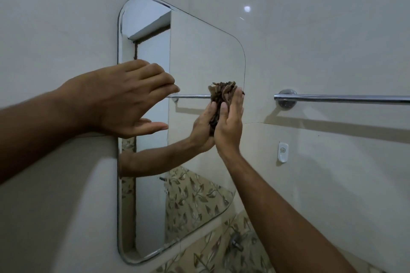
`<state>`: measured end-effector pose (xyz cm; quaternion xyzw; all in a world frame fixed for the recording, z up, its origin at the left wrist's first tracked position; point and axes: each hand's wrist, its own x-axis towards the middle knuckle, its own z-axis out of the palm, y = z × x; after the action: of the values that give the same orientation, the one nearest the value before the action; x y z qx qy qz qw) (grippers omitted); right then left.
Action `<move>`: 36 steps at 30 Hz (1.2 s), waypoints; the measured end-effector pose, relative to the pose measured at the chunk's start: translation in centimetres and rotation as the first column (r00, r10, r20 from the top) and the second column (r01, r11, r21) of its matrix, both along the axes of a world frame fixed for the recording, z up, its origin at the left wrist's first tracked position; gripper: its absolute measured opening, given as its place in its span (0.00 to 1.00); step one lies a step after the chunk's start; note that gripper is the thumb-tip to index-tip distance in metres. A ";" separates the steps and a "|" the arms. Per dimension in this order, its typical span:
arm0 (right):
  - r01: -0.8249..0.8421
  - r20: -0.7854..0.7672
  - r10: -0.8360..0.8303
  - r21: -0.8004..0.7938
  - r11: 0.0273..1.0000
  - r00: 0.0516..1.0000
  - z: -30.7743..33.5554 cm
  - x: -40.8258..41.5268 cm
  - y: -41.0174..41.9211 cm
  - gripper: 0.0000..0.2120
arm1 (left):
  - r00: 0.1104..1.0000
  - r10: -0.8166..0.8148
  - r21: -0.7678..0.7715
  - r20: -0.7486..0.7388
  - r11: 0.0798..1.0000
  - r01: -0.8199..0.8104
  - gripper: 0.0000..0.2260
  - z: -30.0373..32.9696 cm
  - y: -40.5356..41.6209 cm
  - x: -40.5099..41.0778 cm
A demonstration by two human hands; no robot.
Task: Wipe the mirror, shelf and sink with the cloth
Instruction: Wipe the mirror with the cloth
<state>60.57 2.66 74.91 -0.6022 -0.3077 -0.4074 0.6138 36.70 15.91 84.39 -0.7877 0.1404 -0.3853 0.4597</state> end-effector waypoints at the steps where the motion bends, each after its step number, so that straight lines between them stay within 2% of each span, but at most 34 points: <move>1: 0.008 -0.037 -0.008 0.009 1.000 0.999 0.4 0.7 -0.3 0.26 | 1.000 -0.001 0.029 0.006 1.000 0.001 0.36 0.3 -0.2 -0.9; 4: 0.024 -0.164 -0.016 0.044 0.999 0.986 1.8 2.6 -0.8 0.26 | 1.000 -0.023 0.043 0.004 0.999 0.023 0.36 -0.1 0.0 0.0; 8: 0.027 -0.167 -0.020 0.037 0.999 0.986 1.4 1.5 -0.5 0.26 | 1.000 -0.015 0.044 0.010 0.999 0.015 0.37 0.0 0.0 -0.1; 10: 0.003 -0.106 -0.003 -0.002 1.000 0.994 0.6 -0.2 -0.1 0.26 | 1.000 -0.008 0.052 0.018 0.999 0.007 0.37 -0.1 0.2 0.1; 14: -0.018 0.159 0.036 -0.117 0.993 0.987 -0.1 -2.3 0.3 0.26 | 1.000 0.006 0.051 0.018 0.999 -0.007 0.37 -0.1 0.2 0.0; 15: -0.022 0.169 0.041 -0.112 0.993 0.985 -0.1 -2.0 0.2 0.26 | 1.000 0.004 0.047 0.019 0.999 -0.005 0.37 -0.1 0.1 -0.1; 19: 0.015 -0.063 -0.013 0.030 0.999 0.998 0.5 0.1 0.1 0.26 | 0.999 -0.013 0.070 0.045 0.998 0.010 0.37 -0.2 0.1 -0.2; 21: 0.022 -0.060 -0.020 0.028 0.999 0.998 0.4 -0.2 0.6 0.27 | 0.998 -0.014 0.085 0.059 0.996 0.009 0.36 -0.2 0.2 -0.1; 25: -0.023 0.058 0.026 -0.059 0.998 0.998 -1.4 -5.0 2.0 0.27 | 0.998 -0.002 0.090 0.058 0.996 -0.003 0.35 0.0 0.1 -0.3; 27: -0.065 0.231 0.106 -0.178 0.982 0.967 -3.1 -7.7 2.6 0.27 | 0.998 -0.008 0.078 0.055 0.997 0.004 0.32 -0.2 0.2 -0.3; 29: -0.025 0.389 0.160 -0.330 0.944 0.907 -4.8 -9.2 2.9 0.26 | 0.998 -0.028 0.064 0.061 0.998 0.024 0.27 -0.3 0.2 -0.5; 31: -0.002 0.424 0.175 -0.378 0.926 0.888 -4.9 -8.9 2.6 0.26 | 0.997 -0.022 0.053 0.075 0.998 0.018 0.24 -0.4 0.1 -0.6; 33: 0.001 0.389 0.127 -0.314 0.949 0.913 -3.8 -7.8 2.3 0.25 | 0.996 -0.012 0.027 0.085 1.000 0.010 0.20 -0.4 -0.1 -0.7; 36: -0.010 0.224 0.042 -0.143 0.990 0.974 -1.4 -6.7 2.7 0.26 | 0.994 0.001 -0.013 0.107 1.000 0.000 0.16 -0.4 -0.3 -0.9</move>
<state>53.87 5.34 73.50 -0.5895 -0.4116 -0.4424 0.5361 35.80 15.57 84.01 -0.7690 0.1128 -0.4277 0.4614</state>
